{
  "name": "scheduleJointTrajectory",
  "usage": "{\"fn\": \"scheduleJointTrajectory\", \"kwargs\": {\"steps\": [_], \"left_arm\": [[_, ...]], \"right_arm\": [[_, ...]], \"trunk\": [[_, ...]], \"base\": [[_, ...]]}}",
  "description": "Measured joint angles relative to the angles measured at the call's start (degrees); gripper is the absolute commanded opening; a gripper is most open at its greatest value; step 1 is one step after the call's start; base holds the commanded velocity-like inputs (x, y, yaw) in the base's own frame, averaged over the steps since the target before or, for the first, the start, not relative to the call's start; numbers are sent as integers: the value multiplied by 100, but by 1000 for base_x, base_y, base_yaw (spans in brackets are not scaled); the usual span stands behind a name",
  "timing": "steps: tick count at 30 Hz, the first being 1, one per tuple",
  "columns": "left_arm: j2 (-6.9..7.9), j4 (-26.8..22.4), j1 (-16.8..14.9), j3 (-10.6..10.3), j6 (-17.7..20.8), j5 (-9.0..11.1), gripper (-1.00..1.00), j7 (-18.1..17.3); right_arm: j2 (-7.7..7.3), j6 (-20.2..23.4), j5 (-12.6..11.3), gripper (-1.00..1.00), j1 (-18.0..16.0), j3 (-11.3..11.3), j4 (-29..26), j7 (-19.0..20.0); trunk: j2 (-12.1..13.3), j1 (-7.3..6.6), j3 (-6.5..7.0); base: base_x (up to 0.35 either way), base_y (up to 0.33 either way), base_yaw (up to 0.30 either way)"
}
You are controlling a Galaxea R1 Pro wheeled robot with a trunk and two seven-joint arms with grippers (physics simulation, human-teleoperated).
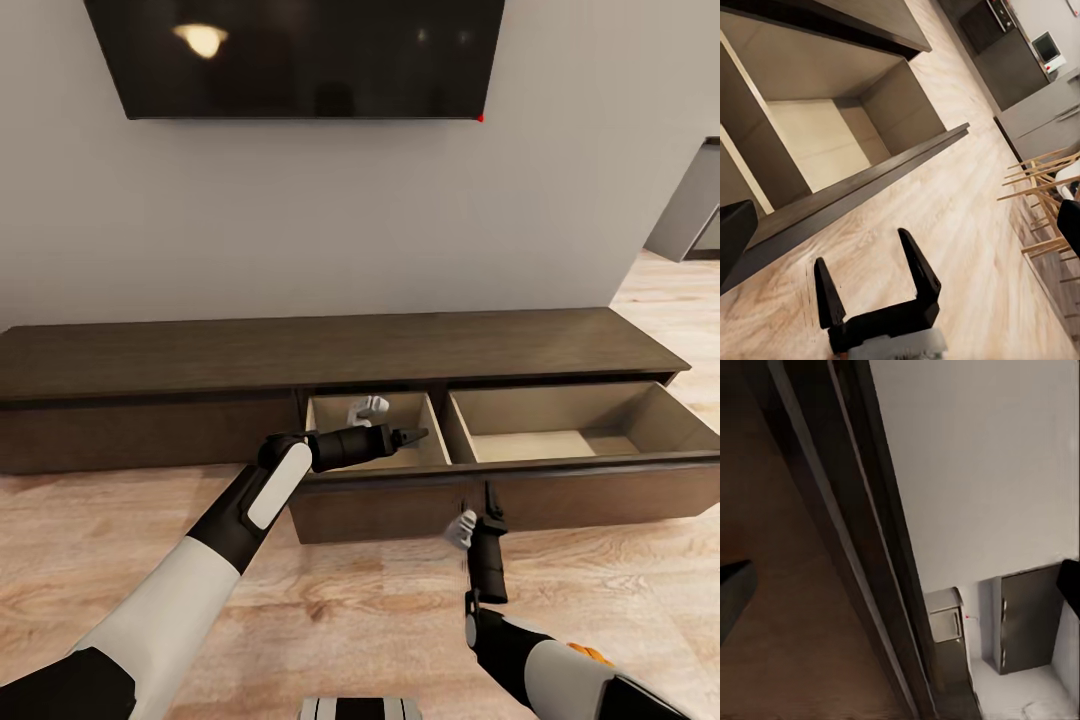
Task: Place each of the two pumpkins and all three candles from the living room inside a cabinet in the living room (use any cabinet), then make sure every cabinet is closed, and position the cauldron so it is next to a table in the living room.
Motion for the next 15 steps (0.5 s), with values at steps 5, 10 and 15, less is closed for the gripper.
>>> {"fn": "scheduleJointTrajectory", "kwargs": {"steps": [5, 10, 15], "left_arm": [[0, -9, 0, 0, -1, 0, 100, 0], [0, -10, 0, 0, -1, 0, 100, 0], [-22, -5, 0, 0, 0, 1, 100, 0]], "right_arm": [[-238, 17, -95, 100, 29, -212, 33, -291], [-475, 31, -474, 100, 83, -552, 277, -455], [-851, 14, -677, 100, 91, -665, 627, -479]], "trunk": [[0, 0, 0], [0, 0, 0], [0, 0, 0]], "base": [[0, 0, 0], [0, 0, 0], [0, 0, 0]]}}
